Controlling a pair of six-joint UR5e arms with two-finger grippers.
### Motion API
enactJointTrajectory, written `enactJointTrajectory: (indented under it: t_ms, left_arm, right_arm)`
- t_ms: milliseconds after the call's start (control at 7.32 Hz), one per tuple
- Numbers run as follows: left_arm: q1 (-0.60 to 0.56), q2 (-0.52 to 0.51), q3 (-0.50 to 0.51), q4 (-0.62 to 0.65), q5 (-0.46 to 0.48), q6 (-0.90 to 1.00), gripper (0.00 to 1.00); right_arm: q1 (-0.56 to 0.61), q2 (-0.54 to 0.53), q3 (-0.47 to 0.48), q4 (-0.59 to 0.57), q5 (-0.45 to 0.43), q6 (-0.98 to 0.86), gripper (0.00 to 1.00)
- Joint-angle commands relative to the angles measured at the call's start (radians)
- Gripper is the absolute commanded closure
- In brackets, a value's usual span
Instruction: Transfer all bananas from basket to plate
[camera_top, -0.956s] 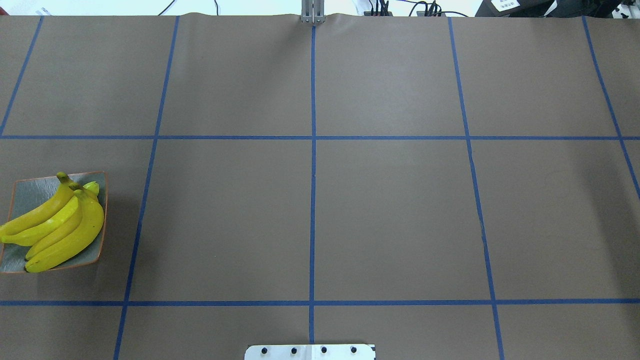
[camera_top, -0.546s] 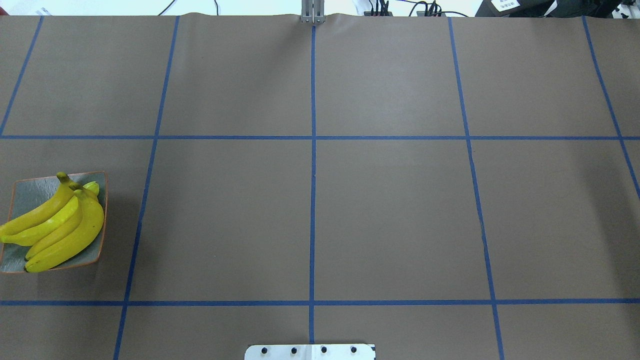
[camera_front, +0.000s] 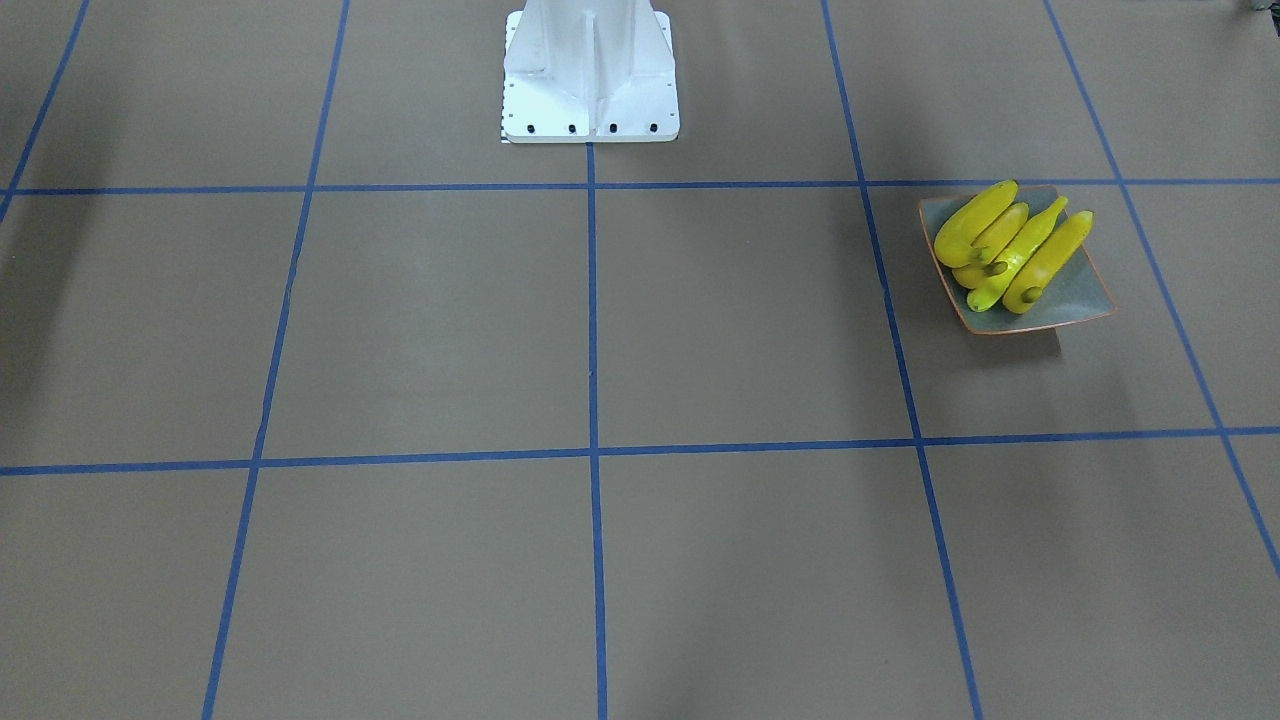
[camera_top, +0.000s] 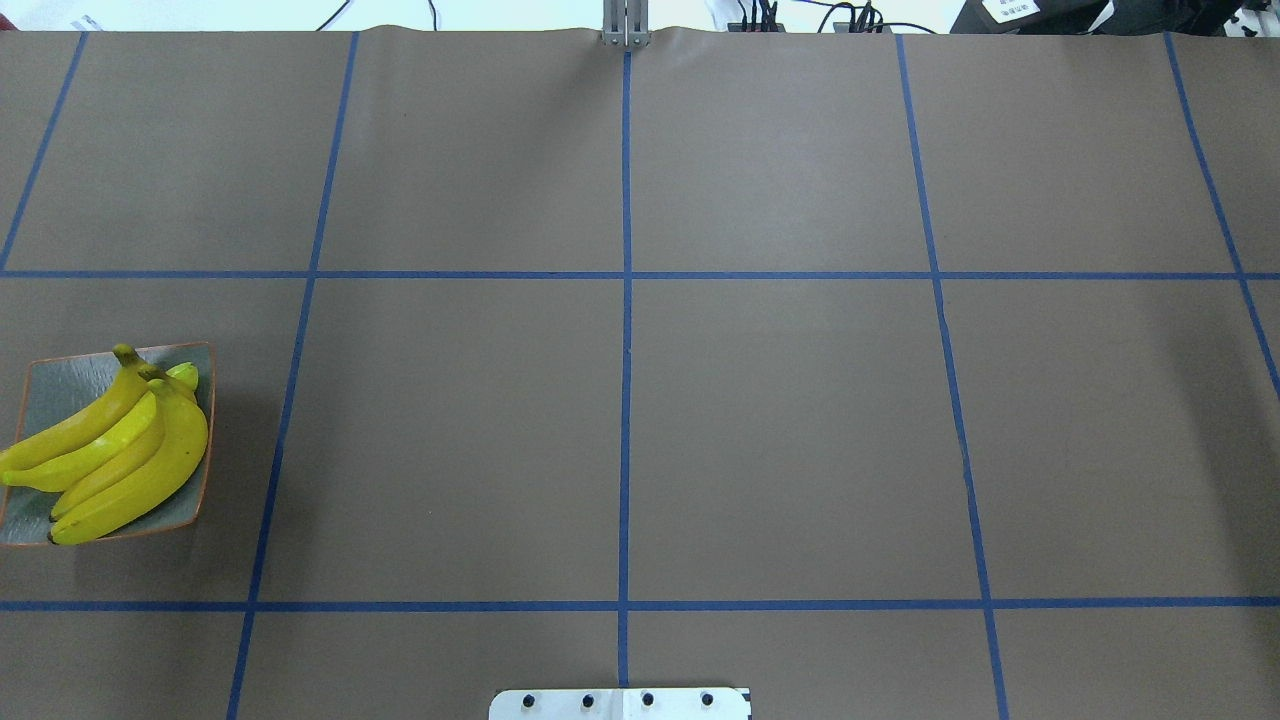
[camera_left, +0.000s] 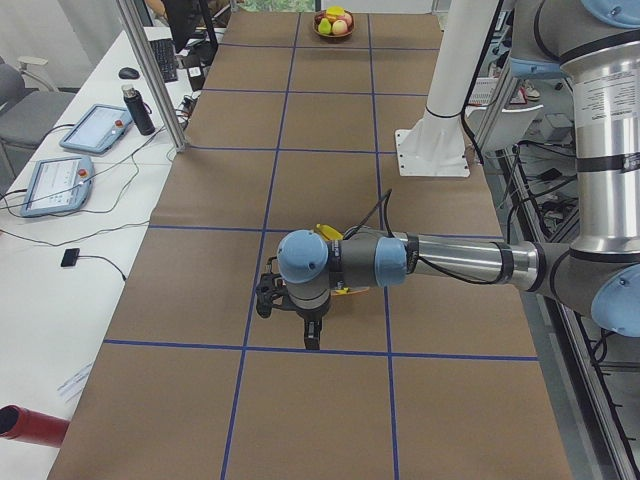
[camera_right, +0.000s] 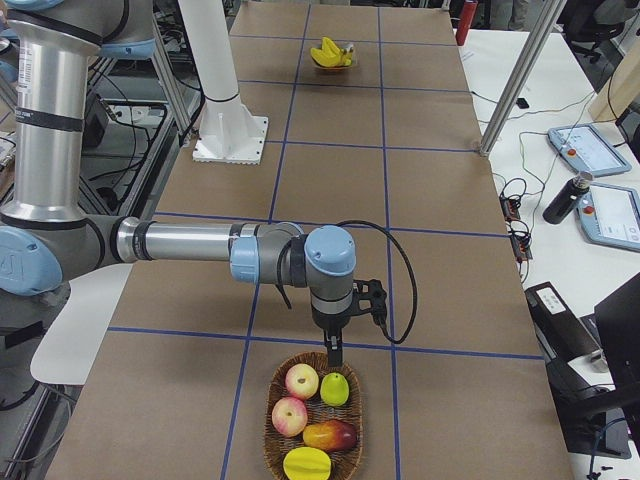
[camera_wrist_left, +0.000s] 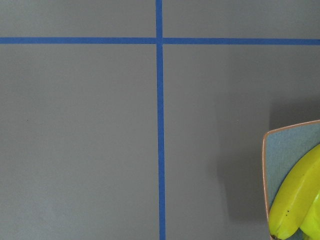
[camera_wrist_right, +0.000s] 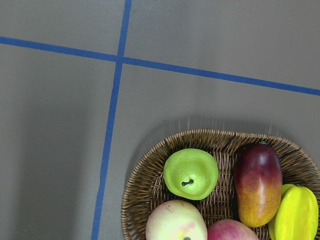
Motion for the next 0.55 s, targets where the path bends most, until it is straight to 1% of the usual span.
enactJointTrajectory:
  t_ms: [0, 137, 273, 410]
  left_arm:
    - [0.0, 0.028, 0.01, 0.001, 0.0, -0.001, 0.0]
    - [0.0, 0.031, 0.024, 0.001, 0.005, -0.001, 0.0]
    - [0.002, 0.042, 0.022, 0.001, 0.041, -0.001, 0.0]
    - [0.002, 0.041, 0.021, 0.0, 0.055, -0.001, 0.0]
  right_arm:
    - [0.003, -0.004, 0.004, 0.0, 0.001, -0.002, 0.0]
    - [0.003, -0.004, 0.004, 0.0, 0.001, -0.001, 0.0]
    - [0.003, -0.004, 0.003, 0.0, 0.002, -0.002, 0.0]
    - [0.003, -0.004, 0.001, 0.0, 0.004, -0.01, 0.0]
